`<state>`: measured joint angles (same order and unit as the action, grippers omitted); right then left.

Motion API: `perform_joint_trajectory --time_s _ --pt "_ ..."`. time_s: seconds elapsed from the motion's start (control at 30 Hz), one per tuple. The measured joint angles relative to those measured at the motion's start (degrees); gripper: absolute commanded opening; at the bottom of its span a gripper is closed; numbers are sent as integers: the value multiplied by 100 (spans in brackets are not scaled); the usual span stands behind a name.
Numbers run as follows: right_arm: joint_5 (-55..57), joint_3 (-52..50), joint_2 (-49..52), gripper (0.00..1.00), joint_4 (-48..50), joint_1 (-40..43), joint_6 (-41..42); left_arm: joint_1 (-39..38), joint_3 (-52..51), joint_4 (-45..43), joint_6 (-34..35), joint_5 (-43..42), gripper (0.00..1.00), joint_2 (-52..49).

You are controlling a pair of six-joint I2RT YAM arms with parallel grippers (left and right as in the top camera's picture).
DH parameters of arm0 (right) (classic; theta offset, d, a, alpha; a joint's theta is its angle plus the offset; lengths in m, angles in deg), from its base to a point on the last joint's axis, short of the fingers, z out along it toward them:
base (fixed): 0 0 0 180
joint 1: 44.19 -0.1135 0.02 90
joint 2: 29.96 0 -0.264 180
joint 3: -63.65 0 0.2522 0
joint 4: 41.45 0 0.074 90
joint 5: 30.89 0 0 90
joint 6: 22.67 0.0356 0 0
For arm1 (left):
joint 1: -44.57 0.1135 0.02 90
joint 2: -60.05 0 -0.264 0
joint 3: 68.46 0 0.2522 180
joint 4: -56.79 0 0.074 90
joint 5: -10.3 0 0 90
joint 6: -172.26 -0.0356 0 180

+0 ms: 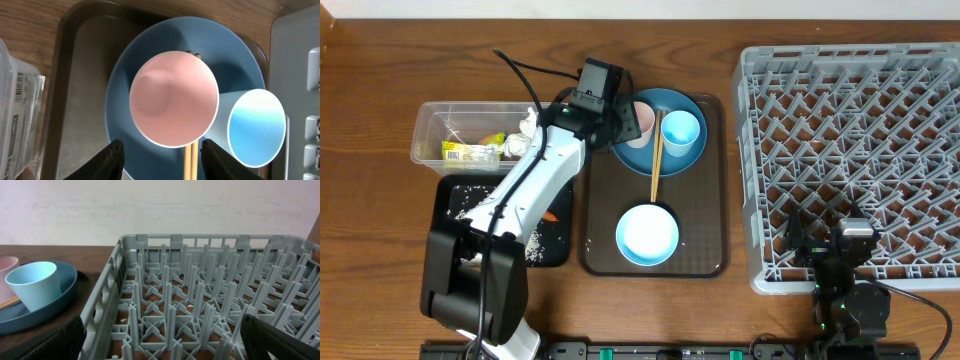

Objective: Sort waste into correct bins and load items into the dishwasher rack
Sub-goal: 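Raise the left gripper and move it over the pink cup on the blue plate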

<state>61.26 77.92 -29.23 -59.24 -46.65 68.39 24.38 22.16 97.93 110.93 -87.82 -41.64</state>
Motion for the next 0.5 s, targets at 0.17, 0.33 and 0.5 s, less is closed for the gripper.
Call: perform_joint_trajectory --time_s 0.17,0.33,0.5 --pt "0 0 0 99 0 0 0 -2 0 0 -2 83 47 -26" --pt "0 0 0 99 0 0 0 -2 0 -70 2 144 47 -315" --pt "0 0 0 99 0 0 0 -2 0 -131 26 173 37 -667"
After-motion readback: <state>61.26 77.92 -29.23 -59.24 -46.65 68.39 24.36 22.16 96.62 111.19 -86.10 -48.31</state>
